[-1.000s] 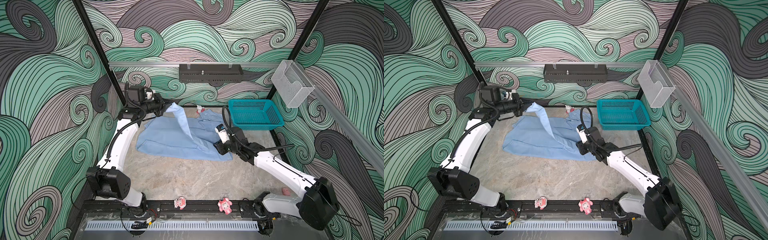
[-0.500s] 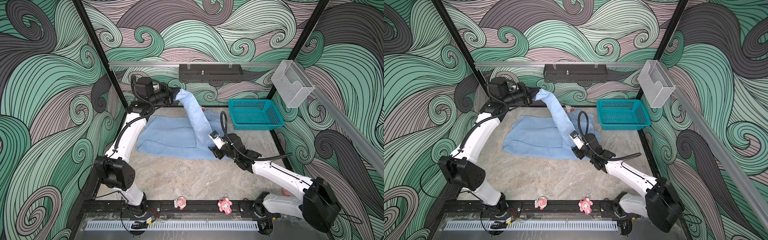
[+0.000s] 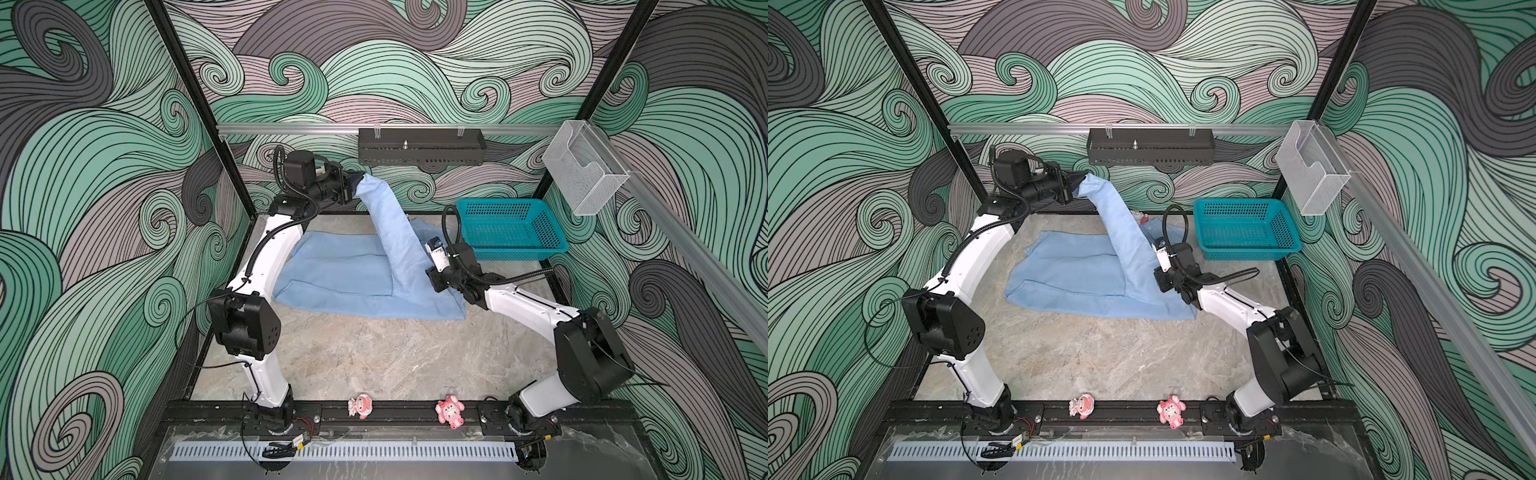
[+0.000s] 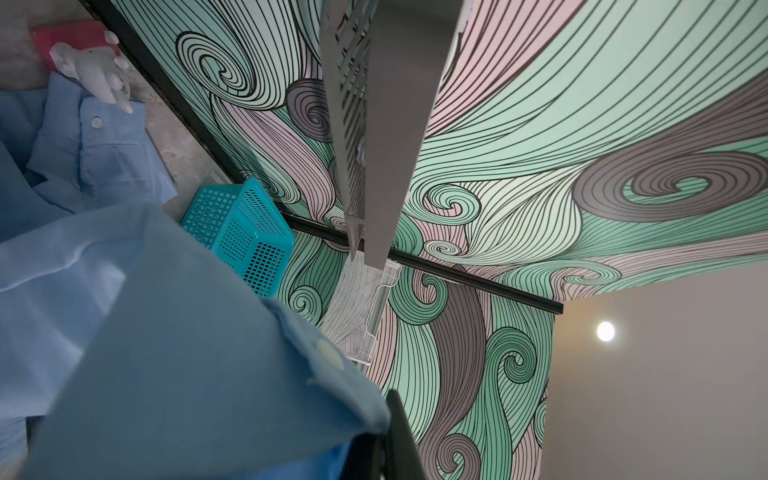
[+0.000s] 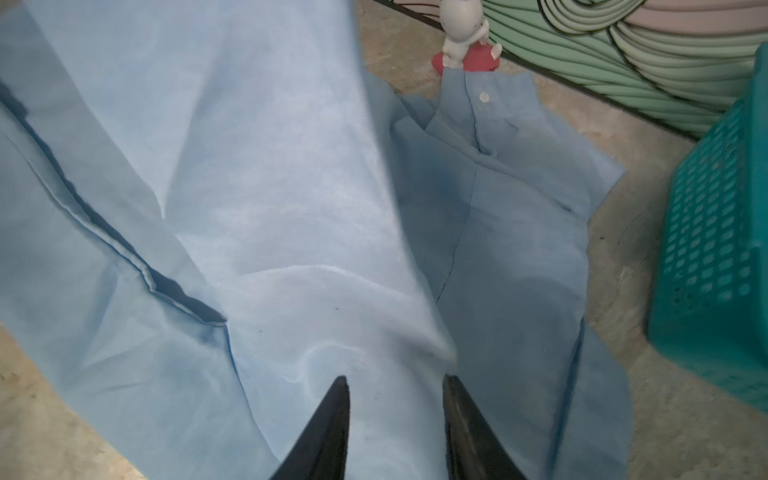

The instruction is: Fold and stack the long sleeve shirts

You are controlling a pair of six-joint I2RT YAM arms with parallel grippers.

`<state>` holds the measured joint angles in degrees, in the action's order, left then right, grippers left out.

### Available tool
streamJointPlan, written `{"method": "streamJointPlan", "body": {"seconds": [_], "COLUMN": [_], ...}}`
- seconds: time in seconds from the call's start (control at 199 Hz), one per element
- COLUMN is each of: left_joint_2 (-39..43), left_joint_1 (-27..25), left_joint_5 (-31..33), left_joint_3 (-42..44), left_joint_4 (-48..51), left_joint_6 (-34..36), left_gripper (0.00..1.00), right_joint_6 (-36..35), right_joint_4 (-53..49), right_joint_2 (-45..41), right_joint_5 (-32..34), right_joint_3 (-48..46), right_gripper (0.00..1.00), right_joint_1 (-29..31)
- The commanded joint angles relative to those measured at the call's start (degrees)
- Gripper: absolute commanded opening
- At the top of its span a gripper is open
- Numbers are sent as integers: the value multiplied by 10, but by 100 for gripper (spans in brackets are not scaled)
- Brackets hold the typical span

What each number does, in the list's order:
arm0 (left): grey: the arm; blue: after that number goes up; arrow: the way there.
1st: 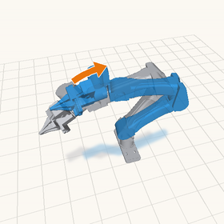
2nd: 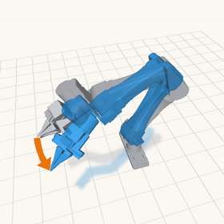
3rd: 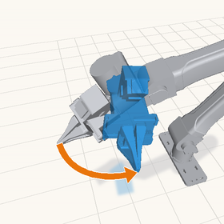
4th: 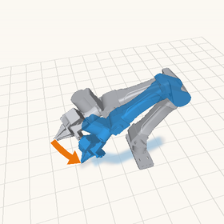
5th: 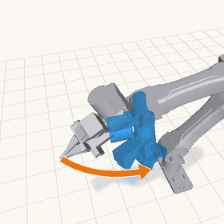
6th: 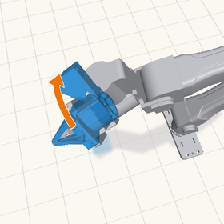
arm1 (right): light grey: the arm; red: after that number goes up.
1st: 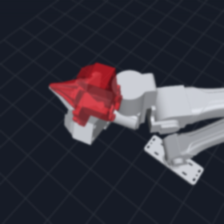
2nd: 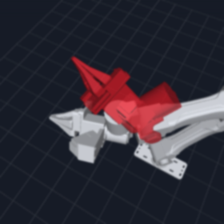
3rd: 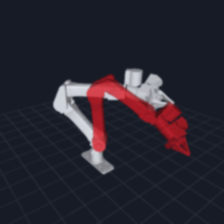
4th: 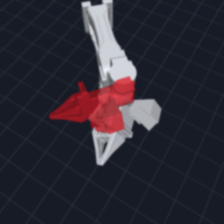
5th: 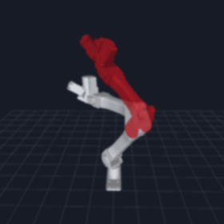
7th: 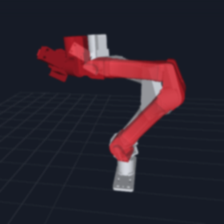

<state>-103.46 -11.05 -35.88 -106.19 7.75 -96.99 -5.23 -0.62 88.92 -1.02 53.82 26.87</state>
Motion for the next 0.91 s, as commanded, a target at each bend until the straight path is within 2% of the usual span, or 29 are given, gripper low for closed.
{"method": "streamJointPlan", "body": {"seconds": [0.0,0.025,0.257,0.302,0.337,0.423,0.493,0.553,0.644,0.689,0.729,0.78,0.835,0.9], "left_joint_2": [-12,-14,-37,-41,-45,-63,-88,-110,-130,-136,-138,-139,-140,-137], "left_joint_1": [-3,-3,-3,-3,-1,0,0,-1,-2,-3,-4,-5,-6,-6], "left_joint_5": [-15,-17,-26,-23,-20,-3,-3,-5,2,6,9,9,7,2], "left_joint_3": [-26,-27,-37,-44,-54,-89,-119,-148,-171,-174,-175,-175,-172,-165], "left_joint_4": [-24,-26,-36,-33,-29,5,10,16,19,22,25,31,37,37], "left_joint_6": [-5,-6,-11,-9,-2,21,17,12,4,2,3,5,5,6], "left_gripper": [0,0,0,0,0,0,0,0,0,0,0,0,0,0], "right_joint_6": [21,21,34,37,37,48,66,87,131,145,144,139,131,112], "right_joint_4": [4,7,30,35,37,34,27,24,20,31,39,41,50,55], "right_joint_2": [1,1,-5,-6,-7,-8,-9,-13,-14,-12,-8,-3,1,3], "right_joint_5": [-44,-49,-62,-63,-66,-74,-96,-111,-134,-146,-140,-115,-94,-95], "right_joint_3": [9,6,-13,-15,-17,-17,-15,-14,-8,-8,-8,-5,-5,-3], "right_gripper": [6,0,0,18,28,36,35,30,16,16,20,34,45,49], "right_joint_1": [-10,-13,-28,-29,-29,-30,-28,-23,-15,-8,0,3,-3,-14]}}
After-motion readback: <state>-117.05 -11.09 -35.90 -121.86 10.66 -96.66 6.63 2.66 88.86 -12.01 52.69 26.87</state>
